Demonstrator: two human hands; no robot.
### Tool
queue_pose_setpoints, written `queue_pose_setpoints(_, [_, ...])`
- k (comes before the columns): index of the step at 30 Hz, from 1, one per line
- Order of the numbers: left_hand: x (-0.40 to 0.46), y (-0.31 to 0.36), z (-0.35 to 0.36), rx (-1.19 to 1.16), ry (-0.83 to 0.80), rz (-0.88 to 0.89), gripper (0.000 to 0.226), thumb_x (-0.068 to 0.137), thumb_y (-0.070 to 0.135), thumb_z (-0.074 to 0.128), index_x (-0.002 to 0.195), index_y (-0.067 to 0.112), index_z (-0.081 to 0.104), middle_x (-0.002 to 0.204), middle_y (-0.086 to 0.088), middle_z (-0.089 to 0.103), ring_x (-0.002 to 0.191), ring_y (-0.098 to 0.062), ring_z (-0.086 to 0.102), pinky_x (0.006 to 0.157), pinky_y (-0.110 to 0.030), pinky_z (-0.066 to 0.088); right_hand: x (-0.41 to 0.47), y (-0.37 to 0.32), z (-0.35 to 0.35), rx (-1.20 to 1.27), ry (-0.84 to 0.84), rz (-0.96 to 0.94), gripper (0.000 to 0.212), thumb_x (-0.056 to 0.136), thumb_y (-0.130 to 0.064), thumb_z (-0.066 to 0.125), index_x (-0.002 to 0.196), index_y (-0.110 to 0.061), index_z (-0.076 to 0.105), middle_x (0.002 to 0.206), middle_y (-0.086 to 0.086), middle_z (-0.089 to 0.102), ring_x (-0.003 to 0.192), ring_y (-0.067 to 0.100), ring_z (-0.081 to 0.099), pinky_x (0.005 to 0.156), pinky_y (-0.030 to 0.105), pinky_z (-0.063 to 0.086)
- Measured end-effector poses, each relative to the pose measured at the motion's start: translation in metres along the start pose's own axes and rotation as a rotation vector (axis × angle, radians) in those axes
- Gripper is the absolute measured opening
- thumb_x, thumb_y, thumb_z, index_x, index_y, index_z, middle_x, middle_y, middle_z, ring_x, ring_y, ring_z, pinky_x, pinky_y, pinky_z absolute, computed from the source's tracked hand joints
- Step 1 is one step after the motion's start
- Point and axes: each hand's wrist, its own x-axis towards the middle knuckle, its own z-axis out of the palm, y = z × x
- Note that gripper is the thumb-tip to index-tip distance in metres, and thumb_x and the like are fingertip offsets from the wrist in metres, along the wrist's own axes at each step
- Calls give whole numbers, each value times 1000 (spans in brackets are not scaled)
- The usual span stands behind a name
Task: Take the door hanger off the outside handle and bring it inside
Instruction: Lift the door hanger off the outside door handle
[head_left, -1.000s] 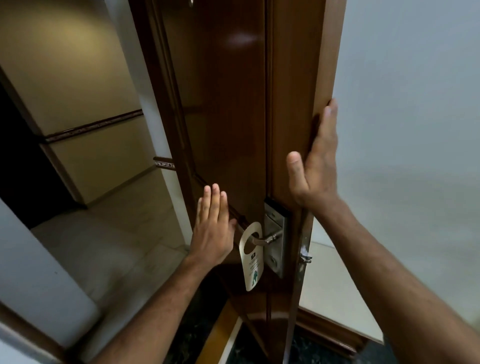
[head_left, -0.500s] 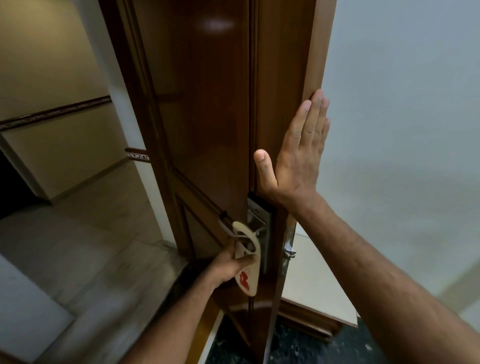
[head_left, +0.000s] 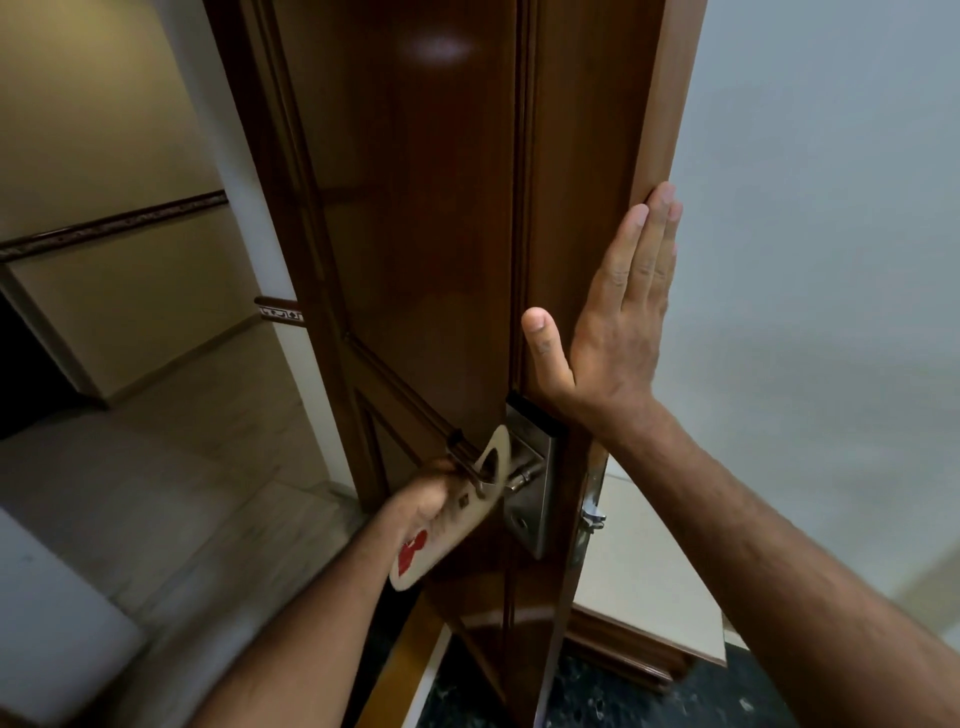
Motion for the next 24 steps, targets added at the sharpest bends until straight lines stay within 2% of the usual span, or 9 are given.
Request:
queue_pose_setpoints(5, [12,1,-31,-172,101,-88,40,95,2,47,69,17,73,78,-7,68,76,-24,61,69,-32,48,1,-2,-1,11,7,-17,91,95,-53,42,146,16,12,153,46,12,147,55,8,121,64,12])
queue_pose_setpoints(8, [14,1,-46,-100,82,-87,39,99,5,43,77,17,73,86,-9,69,82,-25,62,68,-34,49,1,-4,-1,21,23,-36,91,95,-53,42,144,18,13,151,48,13,146,58,10,122,61,11])
queue_pose_setpoints(12, [13,4,-52,-78,190,-23,31,101,6,42,92,20,69,99,-13,71,95,-34,68,85,-51,57,2,-9,-2,37,34,-36,91,95,-52,42,143,20,14,149,52,14,144,60,11,122,61,11])
queue_pose_setpoints(15, [9,8,-54,-188,302,42,26,101,5,43,101,13,68,95,-13,73,94,-35,71,70,-41,56,2,-14,-3,40,35,-28,91,94,-51,40,141,22,15,148,52,14,143,61,11,122,62,11])
queue_pose_setpoints(18, [-5,21,-56,-312,453,102,22,101,9,47,113,12,65,101,-11,72,91,-30,71,73,-42,58,2,-22,-4,59,28,-31,92,93,-51,40,140,23,16,148,53,14,143,62,11,122,62,11])
queue_pose_setpoints(20, [-24,22,-60,-364,515,159,15,100,14,52,102,21,66,94,-6,75,82,-23,73,65,-36,58,0,-27,-6,80,26,-36,92,93,-51,42,140,24,17,147,54,14,142,63,11,122,63,11])
queue_pose_setpoints(23, [-64,4,-68,-413,614,213,22,98,18,55,86,28,71,79,4,79,71,-15,75,49,-27,56,-3,-38,-6,118,29,-48,93,93,-53,40,139,25,18,146,55,14,141,65,11,121,66,13])
queue_pose_setpoints(24, [-75,-3,-71,-444,637,207,24,98,18,56,84,29,72,78,7,79,69,-14,76,48,-27,56,-4,-42,-6,130,29,-49,94,93,-54,39,138,25,18,145,55,15,141,65,12,120,66,13])
